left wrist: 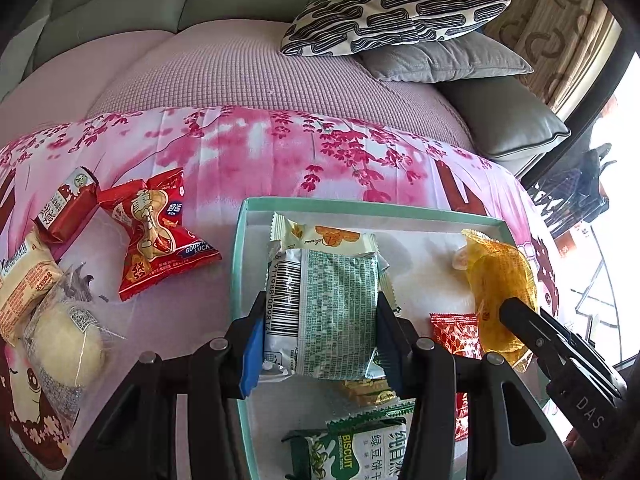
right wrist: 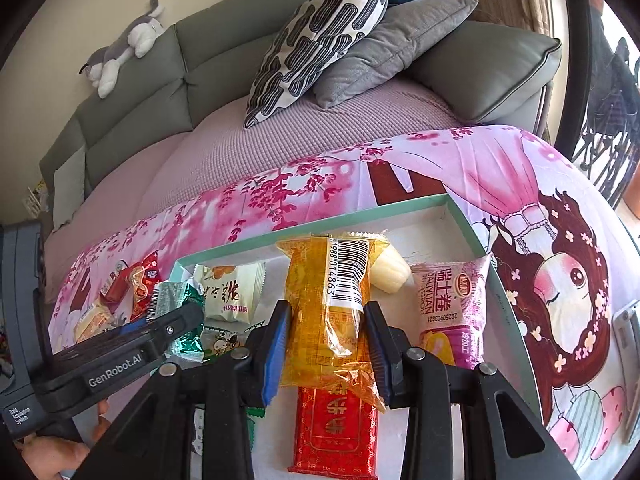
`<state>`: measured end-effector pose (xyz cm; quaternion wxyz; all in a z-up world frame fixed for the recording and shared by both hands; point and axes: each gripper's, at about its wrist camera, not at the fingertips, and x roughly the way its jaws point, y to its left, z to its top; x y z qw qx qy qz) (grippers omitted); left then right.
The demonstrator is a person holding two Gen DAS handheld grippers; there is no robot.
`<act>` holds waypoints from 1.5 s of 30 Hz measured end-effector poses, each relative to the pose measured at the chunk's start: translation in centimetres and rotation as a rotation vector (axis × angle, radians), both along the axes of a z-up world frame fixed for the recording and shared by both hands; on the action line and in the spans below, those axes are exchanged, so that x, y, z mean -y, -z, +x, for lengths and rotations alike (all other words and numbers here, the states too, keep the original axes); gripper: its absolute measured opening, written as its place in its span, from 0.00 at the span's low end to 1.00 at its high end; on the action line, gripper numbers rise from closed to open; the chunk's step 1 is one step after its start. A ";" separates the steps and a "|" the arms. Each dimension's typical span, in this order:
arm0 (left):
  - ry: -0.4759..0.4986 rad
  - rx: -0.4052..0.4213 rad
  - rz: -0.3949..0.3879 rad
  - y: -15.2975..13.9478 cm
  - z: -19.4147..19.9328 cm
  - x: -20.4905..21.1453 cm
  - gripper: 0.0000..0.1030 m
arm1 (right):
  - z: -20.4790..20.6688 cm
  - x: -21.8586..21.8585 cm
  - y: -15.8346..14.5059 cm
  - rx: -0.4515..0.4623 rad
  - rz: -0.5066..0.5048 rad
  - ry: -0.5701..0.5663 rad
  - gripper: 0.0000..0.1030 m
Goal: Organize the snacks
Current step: 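Carry the pale green packet with the left tool and yellow packet with the right tool over the tray, then open the left tool releasing the pale green packet while the right tool releases the yellow packet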
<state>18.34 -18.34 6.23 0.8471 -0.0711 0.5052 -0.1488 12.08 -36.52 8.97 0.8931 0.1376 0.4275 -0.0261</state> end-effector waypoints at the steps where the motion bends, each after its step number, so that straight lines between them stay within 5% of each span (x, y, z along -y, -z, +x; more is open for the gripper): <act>1: -0.001 -0.001 0.001 0.1 0.1 0.1 0.49 | 0.2 -0.1 0.1 0.001 0.000 -0.001 0.38; 10: 0.004 -0.009 0.009 1.0 0.5 0.7 0.49 | 0.9 -0.4 1.1 -0.010 0.010 -0.008 0.38; 14: 0.004 -0.015 0.010 1.0 0.5 0.7 0.62 | 1.0 -0.7 1.0 -0.023 -0.006 -0.012 0.39; 19: 0.009 -0.022 0.024 0.2 0.2 0.7 0.62 | 0.9 -1.0 0.7 -0.046 -0.023 -0.015 0.41; 39: -0.074 -0.041 0.113 -2.0 -1.0 -1.6 0.64 | 0.2 -1.5 0.3 -0.103 -0.092 -0.024 0.87; 41: -0.094 -0.047 0.128 -1.8 -1.0 -2.1 0.85 | 0.2 -1.4 0.5 -0.113 -0.095 -0.023 0.88; 45: -0.114 -0.045 0.136 -1.6 -0.9 -2.7 0.86 | 0.2 -1.4 0.6 -0.117 -0.098 -0.023 0.99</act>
